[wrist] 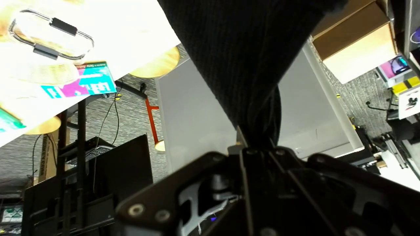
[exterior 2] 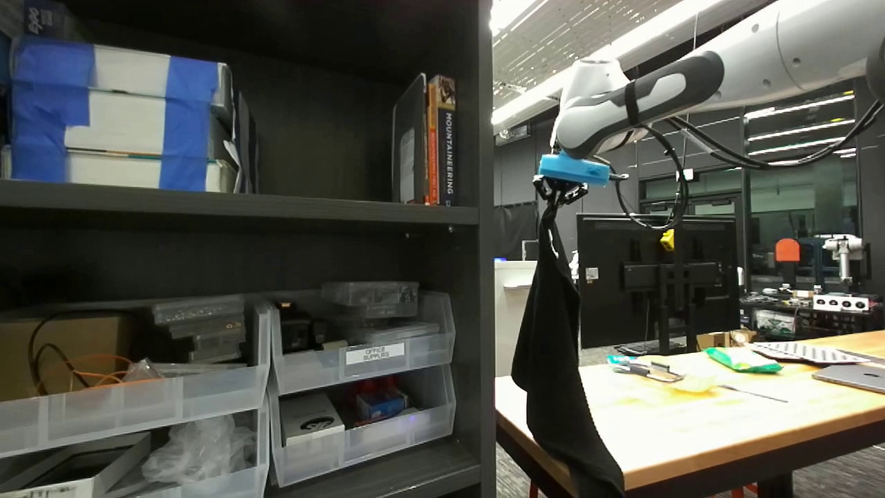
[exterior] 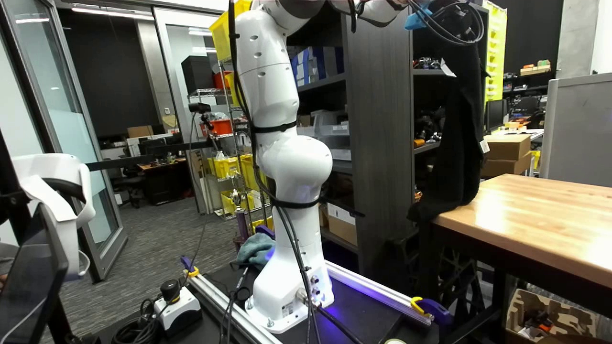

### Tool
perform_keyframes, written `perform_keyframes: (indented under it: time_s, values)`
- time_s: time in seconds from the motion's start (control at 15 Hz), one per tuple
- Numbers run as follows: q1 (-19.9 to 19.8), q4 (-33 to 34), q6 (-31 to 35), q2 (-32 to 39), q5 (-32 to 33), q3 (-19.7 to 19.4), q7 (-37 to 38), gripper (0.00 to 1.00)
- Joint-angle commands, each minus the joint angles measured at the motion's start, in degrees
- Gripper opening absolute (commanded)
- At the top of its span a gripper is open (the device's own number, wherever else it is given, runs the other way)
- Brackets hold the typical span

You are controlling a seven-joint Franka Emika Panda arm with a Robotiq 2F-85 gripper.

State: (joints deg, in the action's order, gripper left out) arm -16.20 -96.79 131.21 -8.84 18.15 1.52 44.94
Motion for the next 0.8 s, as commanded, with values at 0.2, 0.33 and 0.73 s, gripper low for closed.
perform_keyframes:
  time_s: [0.2, 0.33, 0.73]
  values:
    - [3.38, -13.92, 3.82, -4.91, -6.66, -6.52, -13.32, 0.01]
    - [3.37, -18.00, 4.43, -5.40, -8.21, -7.20, -16.66, 0.01]
    - [3.05, -26.75, 5.90, -5.82, -10.04, -7.92, -22.37, 0.01]
